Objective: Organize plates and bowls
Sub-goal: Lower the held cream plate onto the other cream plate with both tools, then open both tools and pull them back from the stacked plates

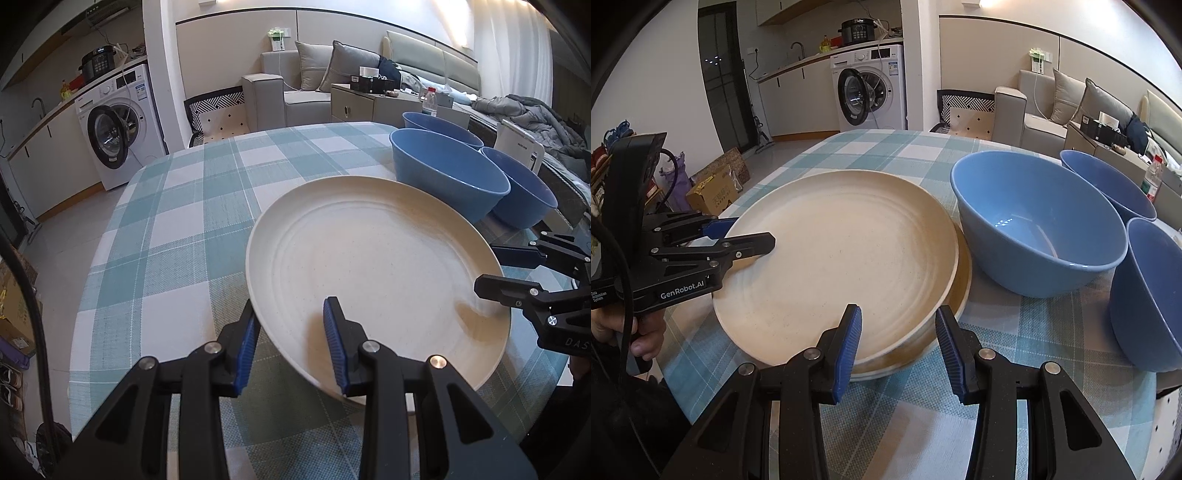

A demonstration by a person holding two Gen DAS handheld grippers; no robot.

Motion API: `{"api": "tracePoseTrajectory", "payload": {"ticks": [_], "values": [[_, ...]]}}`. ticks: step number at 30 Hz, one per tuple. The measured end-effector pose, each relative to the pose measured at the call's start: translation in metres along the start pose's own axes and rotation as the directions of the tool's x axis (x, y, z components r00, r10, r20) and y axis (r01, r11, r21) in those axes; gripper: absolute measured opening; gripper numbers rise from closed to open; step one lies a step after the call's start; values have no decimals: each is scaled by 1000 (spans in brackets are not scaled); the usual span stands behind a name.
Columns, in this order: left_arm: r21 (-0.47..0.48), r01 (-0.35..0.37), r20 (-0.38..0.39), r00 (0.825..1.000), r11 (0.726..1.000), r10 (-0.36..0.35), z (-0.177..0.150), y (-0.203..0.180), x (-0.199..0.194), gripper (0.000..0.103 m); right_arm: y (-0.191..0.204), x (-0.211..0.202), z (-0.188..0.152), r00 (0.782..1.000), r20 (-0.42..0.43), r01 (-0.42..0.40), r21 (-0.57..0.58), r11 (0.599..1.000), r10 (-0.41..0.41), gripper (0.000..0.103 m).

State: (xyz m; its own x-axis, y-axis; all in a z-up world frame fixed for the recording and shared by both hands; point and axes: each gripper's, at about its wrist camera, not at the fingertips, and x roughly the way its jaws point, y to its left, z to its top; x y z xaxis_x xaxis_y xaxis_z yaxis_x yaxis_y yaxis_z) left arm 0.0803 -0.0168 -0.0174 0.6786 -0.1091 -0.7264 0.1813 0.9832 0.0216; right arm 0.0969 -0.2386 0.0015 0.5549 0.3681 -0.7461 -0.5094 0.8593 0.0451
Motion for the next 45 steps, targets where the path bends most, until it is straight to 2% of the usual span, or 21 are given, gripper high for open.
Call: {"api": "tracePoseTrajectory", "payload": {"ticks": [19,25,27,31,35,45], "values": [[27,-11,-25,1000,1000,11,0,-7,15,33,1,11,-5,999,-9,46,-25,999,-46,43],[41,-28,-39,999,999,30,1,-9,21,35,2,15,-5,998,-17,53,-31,998,-53,43],[59,-39,-40,998,998,42,1,-12,23,36,4,14,-4,1000,-5,27,-38,999,-28,44],[101,-72,-38,996,992,76,1,-18,26,36,16,19,-3,999,-11,30,-96,995,-31,43],[64,-39,-52,998,997,42,3,-12,28,37,13,22,-4,999,-21,26,-78,997,-28,44],[26,-9,-75,997,1000,11,5,-7,30,42,8,23,-3,999,-14,31,-65,997,-32,45]]}}
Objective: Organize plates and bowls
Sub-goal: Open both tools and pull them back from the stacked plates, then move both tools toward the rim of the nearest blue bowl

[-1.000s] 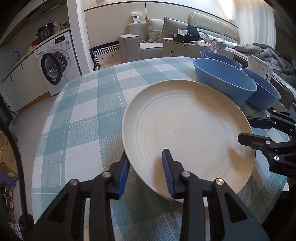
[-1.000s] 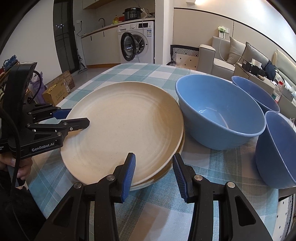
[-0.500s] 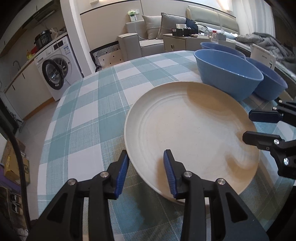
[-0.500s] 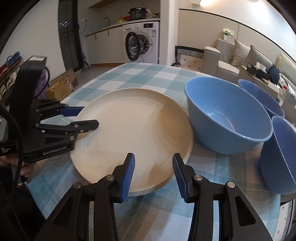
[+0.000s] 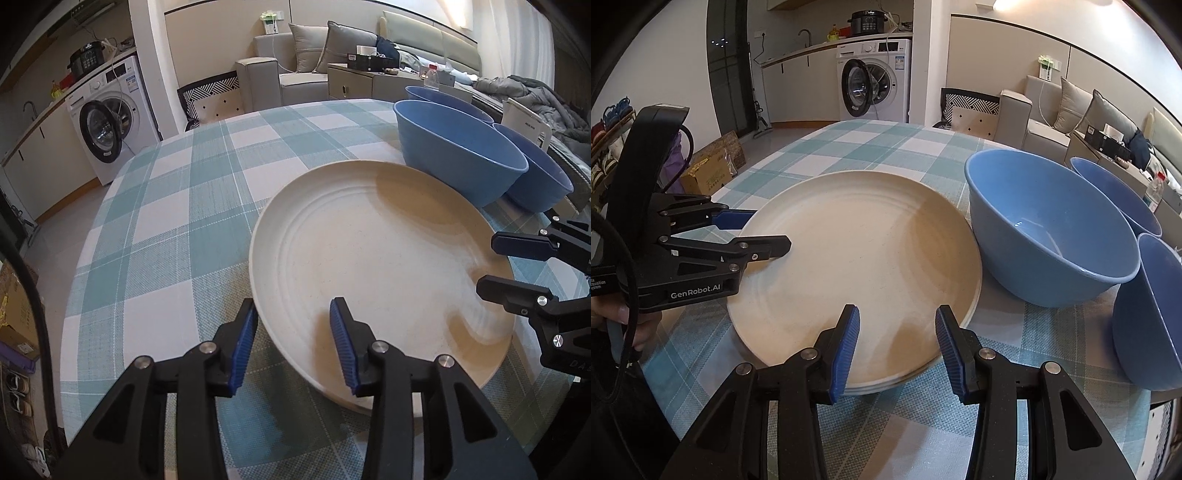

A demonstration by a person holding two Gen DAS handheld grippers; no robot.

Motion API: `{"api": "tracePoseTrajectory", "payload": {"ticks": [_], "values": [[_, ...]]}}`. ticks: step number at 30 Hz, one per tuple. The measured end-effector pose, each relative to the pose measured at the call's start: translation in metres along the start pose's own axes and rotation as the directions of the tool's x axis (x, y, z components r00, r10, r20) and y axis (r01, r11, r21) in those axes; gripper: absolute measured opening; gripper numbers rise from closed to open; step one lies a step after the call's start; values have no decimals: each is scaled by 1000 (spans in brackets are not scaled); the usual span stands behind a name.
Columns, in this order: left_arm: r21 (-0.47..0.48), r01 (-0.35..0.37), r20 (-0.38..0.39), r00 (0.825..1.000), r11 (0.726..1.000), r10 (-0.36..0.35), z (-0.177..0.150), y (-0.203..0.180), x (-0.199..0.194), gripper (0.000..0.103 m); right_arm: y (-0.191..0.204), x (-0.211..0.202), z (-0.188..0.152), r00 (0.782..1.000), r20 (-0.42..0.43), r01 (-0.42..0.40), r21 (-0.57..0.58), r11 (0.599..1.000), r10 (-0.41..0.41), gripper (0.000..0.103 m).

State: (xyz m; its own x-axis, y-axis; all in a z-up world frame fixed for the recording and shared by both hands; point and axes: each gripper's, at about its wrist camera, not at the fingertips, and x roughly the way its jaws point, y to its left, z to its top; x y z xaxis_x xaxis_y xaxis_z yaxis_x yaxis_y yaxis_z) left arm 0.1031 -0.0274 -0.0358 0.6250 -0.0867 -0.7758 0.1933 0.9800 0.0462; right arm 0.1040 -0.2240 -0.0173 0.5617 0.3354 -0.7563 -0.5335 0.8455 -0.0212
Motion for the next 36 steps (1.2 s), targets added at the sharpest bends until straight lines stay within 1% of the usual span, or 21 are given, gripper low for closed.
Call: {"api": "tracePoseTrajectory", "payload": {"ticks": [4,6,7,8,9,10,12,13,17,19,20,26,31,36], "values": [[-22,18,-21,1000,1000,-18,1,1,0,54,-2,-1,1,1000,4,-16,9,1000,16,52],[-29,18,-24,1000,999,-18,1,1,-2,56,-1,-2,2,1000,12,-21,12,1000,21,61],[-34,18,-23,1000,999,-19,2,2,-4,57,-1,-4,2,1000,16,-20,14,1000,20,69],[-41,20,-20,1000,999,-21,3,3,-6,58,-2,-4,2,1000,20,-20,18,1000,20,73],[-47,23,-17,1000,999,-24,4,4,-8,62,-2,-5,2,1000,21,-23,21,1000,23,74],[-53,24,-15,1000,998,-25,5,4,-9,70,-3,-5,2,999,21,-27,25,999,27,74],[-66,29,-3,1000,997,-29,7,5,-14,84,-4,-6,2,999,23,-28,30,999,27,78],[-71,37,8,999,997,-36,9,6,-16,86,-4,-7,2,999,25,-27,33,999,26,82],[-82,68,22,998,994,-67,17,6,-20,87,-7,-11,3,999,32,-7,39,999,6,87],[-88,82,24,997,993,-80,21,6,-20,102,-9,-13,3,999,35,10,44,999,-11,92],[-90,90,31,996,992,-88,24,5,-21,103,-11,-15,3,999,38,13,50,999,-15,93],[-80,125,49,991,989,-121,38,-3,-20,103,-24,-23,4,999,40,31,89,995,-35,94],[-106,161,61,986,981,-155,46,-4,-20,103,-33,-32,5,997,55,45,130,991,-53,94],[-97,155,75,986,983,-148,54,-7,-22,103,-41,-39,6,995,59,65,160,985,-76,94]]}}
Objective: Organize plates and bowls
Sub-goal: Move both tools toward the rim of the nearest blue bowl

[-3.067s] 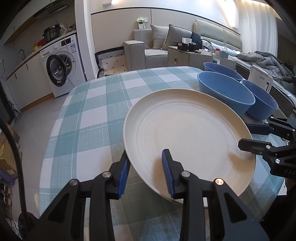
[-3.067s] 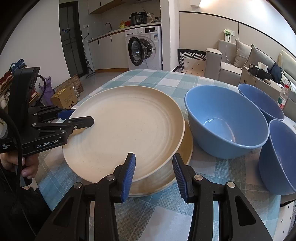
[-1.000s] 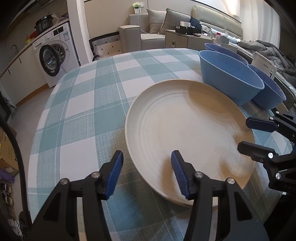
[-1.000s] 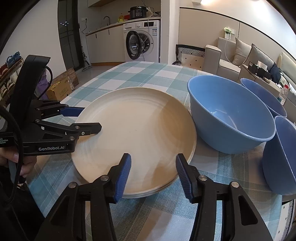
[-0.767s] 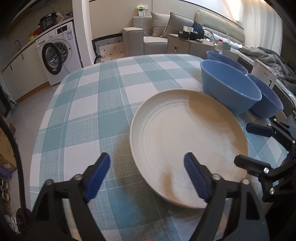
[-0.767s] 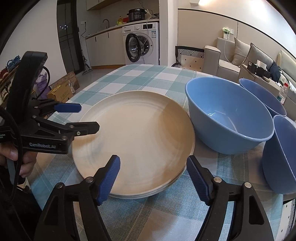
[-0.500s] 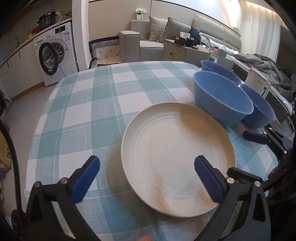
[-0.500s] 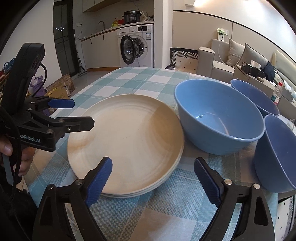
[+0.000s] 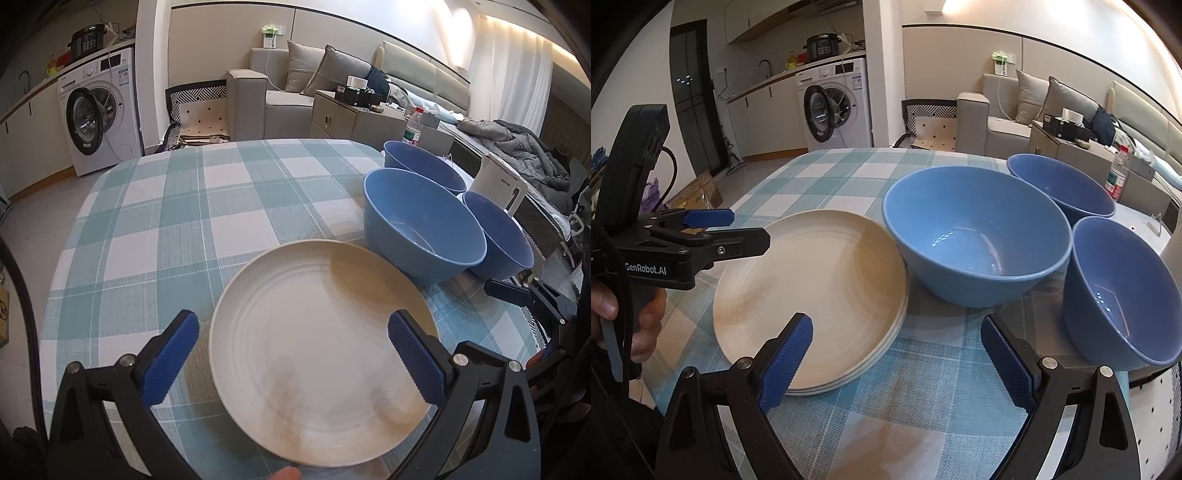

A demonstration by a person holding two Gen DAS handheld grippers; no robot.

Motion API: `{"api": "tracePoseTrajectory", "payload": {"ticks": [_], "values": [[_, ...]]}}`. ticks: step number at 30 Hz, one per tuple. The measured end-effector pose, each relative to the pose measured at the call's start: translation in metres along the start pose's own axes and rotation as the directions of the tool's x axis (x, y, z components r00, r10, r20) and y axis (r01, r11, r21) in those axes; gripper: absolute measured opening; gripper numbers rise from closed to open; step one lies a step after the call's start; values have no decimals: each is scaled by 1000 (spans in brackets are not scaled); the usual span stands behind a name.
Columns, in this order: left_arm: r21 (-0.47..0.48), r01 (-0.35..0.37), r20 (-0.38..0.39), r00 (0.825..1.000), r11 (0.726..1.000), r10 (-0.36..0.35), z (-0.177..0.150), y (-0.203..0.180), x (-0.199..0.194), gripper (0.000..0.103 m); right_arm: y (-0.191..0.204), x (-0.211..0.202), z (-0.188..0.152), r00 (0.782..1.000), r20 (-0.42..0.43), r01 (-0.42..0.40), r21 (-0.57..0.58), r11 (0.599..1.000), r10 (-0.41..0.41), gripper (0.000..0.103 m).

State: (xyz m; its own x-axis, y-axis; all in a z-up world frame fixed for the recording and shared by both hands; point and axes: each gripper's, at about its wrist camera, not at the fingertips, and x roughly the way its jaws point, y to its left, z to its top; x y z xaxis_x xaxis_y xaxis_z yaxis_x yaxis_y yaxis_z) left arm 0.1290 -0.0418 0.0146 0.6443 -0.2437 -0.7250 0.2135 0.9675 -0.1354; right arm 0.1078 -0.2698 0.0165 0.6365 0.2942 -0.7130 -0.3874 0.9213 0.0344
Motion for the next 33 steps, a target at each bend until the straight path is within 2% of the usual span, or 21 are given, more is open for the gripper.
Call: {"api": "tracePoseTrajectory", "payload": {"ticks": [20,33], "values": [[6,12,28,1000,1000,-12,36,-16,8,103,-40,-24,10,995,56,78,87,993,-83,94],[75,15,19,1000,997,-17,58,-35,24,103,-68,-19,16,995,60,66,207,976,-80,94]]}}
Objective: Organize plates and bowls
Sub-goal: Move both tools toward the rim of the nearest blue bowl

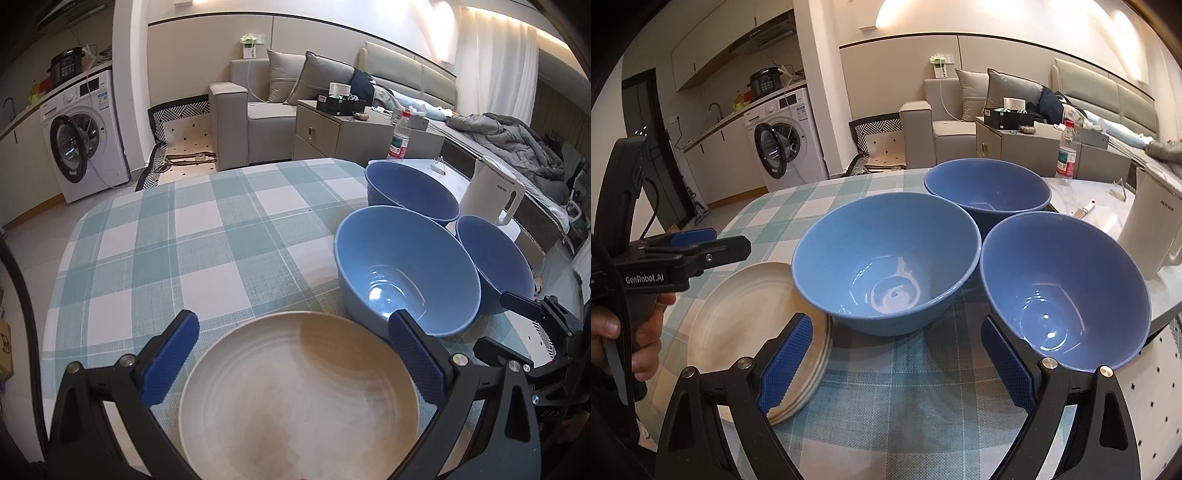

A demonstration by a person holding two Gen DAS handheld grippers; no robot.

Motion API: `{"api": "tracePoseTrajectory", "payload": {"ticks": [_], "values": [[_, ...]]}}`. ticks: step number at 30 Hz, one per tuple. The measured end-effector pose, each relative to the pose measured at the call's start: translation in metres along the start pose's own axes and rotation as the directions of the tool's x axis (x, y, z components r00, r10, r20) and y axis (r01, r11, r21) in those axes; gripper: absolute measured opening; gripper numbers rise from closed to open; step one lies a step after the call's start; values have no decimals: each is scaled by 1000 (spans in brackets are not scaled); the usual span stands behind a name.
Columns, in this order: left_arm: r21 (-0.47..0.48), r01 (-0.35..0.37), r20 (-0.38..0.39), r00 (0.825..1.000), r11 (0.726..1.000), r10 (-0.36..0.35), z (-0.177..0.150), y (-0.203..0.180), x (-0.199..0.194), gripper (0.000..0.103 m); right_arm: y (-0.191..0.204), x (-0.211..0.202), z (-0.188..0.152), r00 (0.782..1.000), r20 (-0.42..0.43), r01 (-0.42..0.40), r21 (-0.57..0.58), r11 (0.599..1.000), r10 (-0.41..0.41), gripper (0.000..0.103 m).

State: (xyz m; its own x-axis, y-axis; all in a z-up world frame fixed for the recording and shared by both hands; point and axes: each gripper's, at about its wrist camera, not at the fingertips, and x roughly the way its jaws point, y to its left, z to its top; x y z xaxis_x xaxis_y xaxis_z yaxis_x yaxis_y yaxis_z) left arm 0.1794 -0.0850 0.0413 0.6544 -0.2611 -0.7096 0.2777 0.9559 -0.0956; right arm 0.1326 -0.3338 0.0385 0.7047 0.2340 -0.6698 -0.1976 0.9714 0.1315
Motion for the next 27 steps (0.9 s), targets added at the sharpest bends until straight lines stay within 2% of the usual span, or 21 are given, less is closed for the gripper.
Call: {"api": "tracePoseTrajectory", "payload": {"ticks": [27], "values": [[25,54,-26,998,998,-54,30,-7,36,102,-3,21,14,1000,5,30,32,999,-30,94]]}}
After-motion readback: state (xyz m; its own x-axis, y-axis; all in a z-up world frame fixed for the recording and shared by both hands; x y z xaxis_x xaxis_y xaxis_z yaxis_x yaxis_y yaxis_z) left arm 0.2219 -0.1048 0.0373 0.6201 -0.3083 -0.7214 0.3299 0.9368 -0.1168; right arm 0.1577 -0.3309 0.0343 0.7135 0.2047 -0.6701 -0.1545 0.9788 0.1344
